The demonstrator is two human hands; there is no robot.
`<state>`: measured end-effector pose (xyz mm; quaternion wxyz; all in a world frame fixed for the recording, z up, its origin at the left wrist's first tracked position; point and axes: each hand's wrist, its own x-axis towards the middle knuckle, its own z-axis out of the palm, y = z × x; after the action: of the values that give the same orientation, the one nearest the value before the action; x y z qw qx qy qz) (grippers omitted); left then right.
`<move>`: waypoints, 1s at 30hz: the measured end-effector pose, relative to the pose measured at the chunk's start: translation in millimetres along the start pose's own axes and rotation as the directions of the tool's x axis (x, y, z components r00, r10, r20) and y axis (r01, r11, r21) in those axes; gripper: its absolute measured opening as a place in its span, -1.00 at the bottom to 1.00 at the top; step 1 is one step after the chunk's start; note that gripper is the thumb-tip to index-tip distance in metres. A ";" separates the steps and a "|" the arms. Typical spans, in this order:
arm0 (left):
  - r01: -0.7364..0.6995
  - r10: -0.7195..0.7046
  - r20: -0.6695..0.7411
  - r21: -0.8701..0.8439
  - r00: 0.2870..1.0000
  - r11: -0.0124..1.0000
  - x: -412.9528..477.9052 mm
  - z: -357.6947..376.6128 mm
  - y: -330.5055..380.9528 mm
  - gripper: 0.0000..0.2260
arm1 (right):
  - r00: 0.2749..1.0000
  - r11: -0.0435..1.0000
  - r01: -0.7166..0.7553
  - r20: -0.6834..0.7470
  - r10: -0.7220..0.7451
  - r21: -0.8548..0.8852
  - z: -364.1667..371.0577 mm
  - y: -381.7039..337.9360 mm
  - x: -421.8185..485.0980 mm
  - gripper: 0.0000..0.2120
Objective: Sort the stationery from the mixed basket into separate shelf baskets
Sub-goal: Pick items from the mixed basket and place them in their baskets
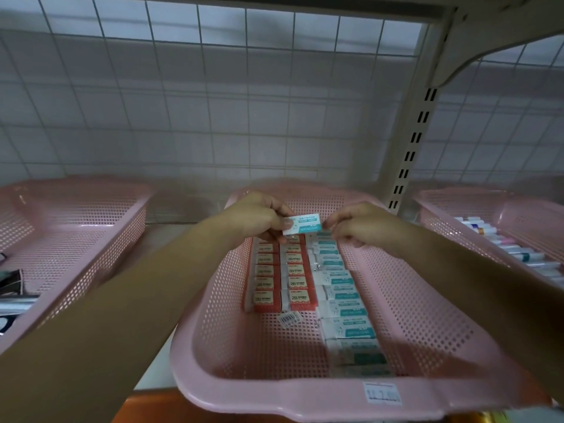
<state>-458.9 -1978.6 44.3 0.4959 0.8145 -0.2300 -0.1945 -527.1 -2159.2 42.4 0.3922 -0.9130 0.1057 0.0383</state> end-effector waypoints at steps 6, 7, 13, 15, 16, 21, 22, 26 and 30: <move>-0.033 0.031 0.108 0.020 0.994 0.999 -3.1 1.8 0.4 -0.86 | 0.991 0.982 0.131 -0.041 -0.127 0.138 0.4 -2.0 -8.0 -0.90; -0.042 0.037 0.131 0.037 0.991 0.998 -3.0 2.7 0.3 -0.85 | 0.990 0.982 0.141 -0.038 -0.137 0.128 1.3 -2.0 -7.2 -0.93; -0.157 0.079 0.159 0.571 0.984 0.806 -1.1 12.4 -2.3 -0.73 | 0.998 0.993 -0.007 -0.068 -0.001 -0.114 0.0 7.9 6.2 -0.87; -0.187 0.032 0.227 0.702 0.973 0.687 -1.7 15.0 -5.1 -0.72 | 0.998 0.985 -0.057 -0.026 0.054 -0.162 2.1 10.8 8.7 -0.89; -0.195 0.005 0.256 0.723 0.967 0.663 -2.4 16.1 -6.0 -0.72 | 0.997 0.978 -0.071 0.005 0.073 -0.194 3.7 11.8 9.4 -0.91; -0.268 -0.012 0.331 0.784 0.944 0.559 -4.8 19.8 -6.5 -0.66 | 0.996 0.954 -0.028 0.075 0.053 -0.298 8.2 13.4 9.0 -0.90; -0.273 -0.008 0.333 0.787 0.943 0.553 -4.9 20.3 -6.3 -0.65 | 0.996 0.951 -0.018 0.082 0.046 -0.307 8.5 13.3 8.9 -0.89; -0.275 -0.008 0.333 0.793 0.943 0.544 -5.6 20.8 -6.1 -0.66 | 0.996 0.933 0.025 0.094 0.010 -0.360 9.8 15.3 9.2 -0.90; -0.285 -0.002 0.341 0.789 0.940 0.545 -5.1 20.9 -7.4 -0.66 | 0.993 0.906 0.065 0.120 -0.016 -0.419 11.7 15.7 8.0 -0.80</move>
<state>-473.1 -1987.7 29.0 0.0270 0.8896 -0.4326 -0.1442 -522.6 -2162.6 22.0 0.1915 -0.9745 0.0533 0.1040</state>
